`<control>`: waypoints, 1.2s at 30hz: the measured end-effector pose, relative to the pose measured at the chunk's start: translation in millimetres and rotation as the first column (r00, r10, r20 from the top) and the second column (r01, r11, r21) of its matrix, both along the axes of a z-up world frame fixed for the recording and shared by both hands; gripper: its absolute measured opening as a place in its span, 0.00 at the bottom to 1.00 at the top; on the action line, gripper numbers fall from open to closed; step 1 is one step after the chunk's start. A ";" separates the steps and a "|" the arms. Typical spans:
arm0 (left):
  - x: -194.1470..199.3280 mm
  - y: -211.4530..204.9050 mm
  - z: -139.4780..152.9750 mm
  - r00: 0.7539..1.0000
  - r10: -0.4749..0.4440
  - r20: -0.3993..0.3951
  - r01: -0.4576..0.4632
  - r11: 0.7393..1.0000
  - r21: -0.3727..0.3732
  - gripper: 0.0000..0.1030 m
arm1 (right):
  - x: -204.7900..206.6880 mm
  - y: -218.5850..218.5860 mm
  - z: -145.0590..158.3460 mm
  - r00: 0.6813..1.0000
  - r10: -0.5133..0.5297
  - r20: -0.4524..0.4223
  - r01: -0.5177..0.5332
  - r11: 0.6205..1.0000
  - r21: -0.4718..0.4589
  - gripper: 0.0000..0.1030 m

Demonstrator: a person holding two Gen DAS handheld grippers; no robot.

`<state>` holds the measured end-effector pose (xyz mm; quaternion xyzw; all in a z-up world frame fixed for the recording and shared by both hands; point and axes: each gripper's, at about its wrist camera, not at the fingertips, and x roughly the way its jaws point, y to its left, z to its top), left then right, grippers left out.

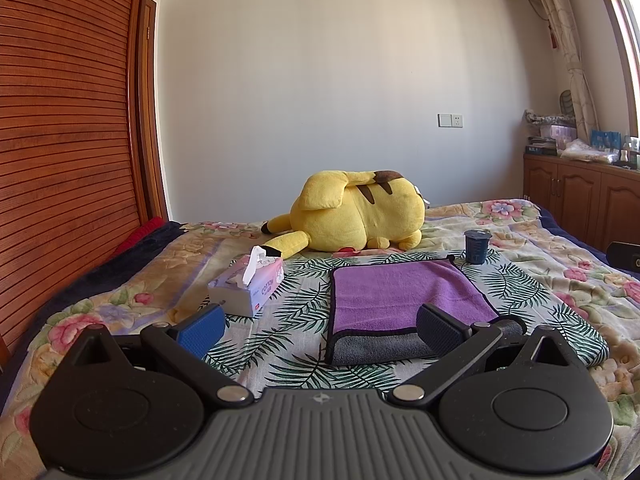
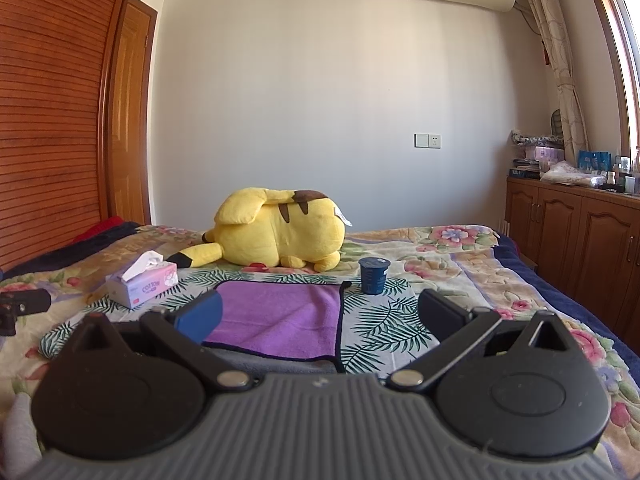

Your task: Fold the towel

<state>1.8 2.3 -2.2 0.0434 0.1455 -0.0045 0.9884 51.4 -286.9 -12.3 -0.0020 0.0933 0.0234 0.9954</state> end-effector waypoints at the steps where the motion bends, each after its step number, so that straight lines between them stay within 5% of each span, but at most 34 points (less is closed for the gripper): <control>1: -0.3 -0.4 0.3 1.000 0.000 0.000 0.000 1.000 0.000 0.84 | 0.2 -0.4 0.2 1.000 0.000 0.000 0.000 1.000 0.000 1.00; 36: -2.3 -2.0 1.1 1.000 0.000 0.000 0.000 1.000 0.002 0.84 | 1.3 0.9 -0.9 1.000 0.001 -0.001 -0.001 1.000 0.000 1.00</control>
